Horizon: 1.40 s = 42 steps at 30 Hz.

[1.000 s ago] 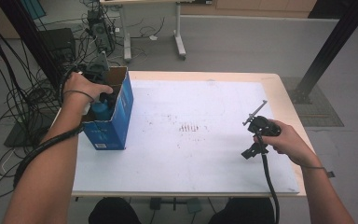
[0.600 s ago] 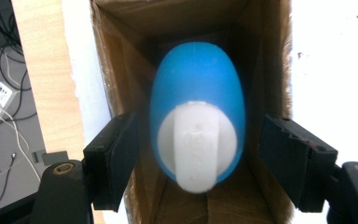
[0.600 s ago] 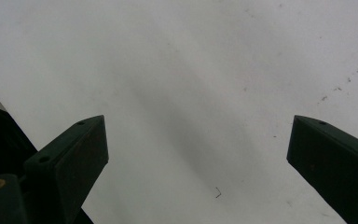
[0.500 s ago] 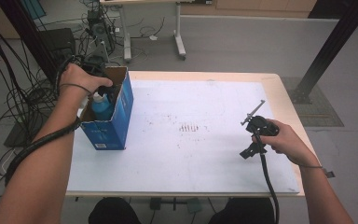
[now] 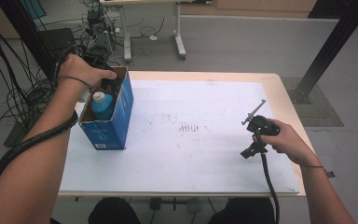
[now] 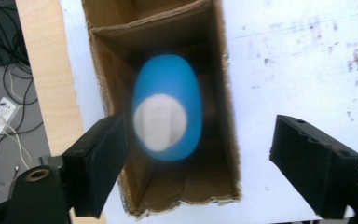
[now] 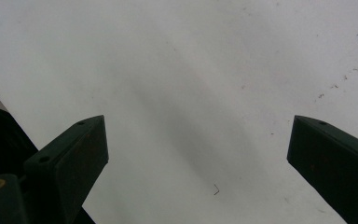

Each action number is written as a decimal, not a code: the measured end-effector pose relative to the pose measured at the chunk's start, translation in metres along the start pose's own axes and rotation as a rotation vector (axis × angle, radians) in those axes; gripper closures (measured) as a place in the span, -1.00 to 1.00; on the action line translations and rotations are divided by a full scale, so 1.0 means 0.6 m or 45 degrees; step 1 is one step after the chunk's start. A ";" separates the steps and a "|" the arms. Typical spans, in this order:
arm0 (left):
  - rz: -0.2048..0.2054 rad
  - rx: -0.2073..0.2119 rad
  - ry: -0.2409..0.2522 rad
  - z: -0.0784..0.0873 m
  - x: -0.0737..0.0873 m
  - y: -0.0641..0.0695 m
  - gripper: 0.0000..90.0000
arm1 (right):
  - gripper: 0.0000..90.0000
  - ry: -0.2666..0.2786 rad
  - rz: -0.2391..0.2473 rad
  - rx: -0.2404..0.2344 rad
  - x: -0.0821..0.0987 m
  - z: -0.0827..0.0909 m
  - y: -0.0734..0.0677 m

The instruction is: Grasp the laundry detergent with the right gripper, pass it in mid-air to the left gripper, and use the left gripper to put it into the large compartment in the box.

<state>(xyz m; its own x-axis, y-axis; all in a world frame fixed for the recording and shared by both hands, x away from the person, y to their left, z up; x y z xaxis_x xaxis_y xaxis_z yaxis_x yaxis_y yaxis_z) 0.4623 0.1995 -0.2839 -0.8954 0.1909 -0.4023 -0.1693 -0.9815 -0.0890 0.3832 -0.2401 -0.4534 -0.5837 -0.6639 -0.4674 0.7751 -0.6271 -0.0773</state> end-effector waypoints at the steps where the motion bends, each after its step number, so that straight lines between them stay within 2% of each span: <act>1: -0.002 0.003 0.001 0.003 -0.001 0.003 -0.61 | -0.89 -0.002 -0.003 0.004 0.000 0.000 0.000; 6: 0.000 0.036 0.022 0.016 -0.010 0.018 -0.73 | -0.89 -0.006 0.001 0.007 -0.002 0.002 0.002; 13: -0.029 0.073 0.032 0.032 -0.017 0.043 -0.76 | -0.89 0.000 0.006 0.005 -0.006 0.005 0.001; 33: -0.188 0.216 0.049 0.052 -0.041 0.155 -0.76 | -0.89 -0.006 -0.018 0.026 0.001 0.017 0.003; 40: -0.216 0.265 0.051 0.049 -0.045 0.188 -0.77 | -0.89 -0.002 -0.025 0.034 0.003 0.021 0.002; 42: -0.225 0.265 0.056 0.046 -0.047 0.195 -0.76 | -0.89 -0.004 -0.028 0.036 0.003 0.022 0.003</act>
<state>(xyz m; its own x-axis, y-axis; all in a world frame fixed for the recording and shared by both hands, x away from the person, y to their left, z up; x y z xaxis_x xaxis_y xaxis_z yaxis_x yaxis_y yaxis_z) 0.4564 0.0789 -0.2577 -0.8265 0.3555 -0.4364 -0.4064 -0.9133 0.0257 0.3801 -0.2477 -0.4428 -0.6010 -0.6512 -0.4634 0.7552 -0.6526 -0.0623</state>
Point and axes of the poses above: each handheld gripper's, and its own axes: z roughly backward along the jaws, x roughly out of its underside, y roughly to its right, the point moved 10 cm from there along -z, roughly forward along the jaws, and after that the axes turned 13 degrees about y, right-handed, at the moved point
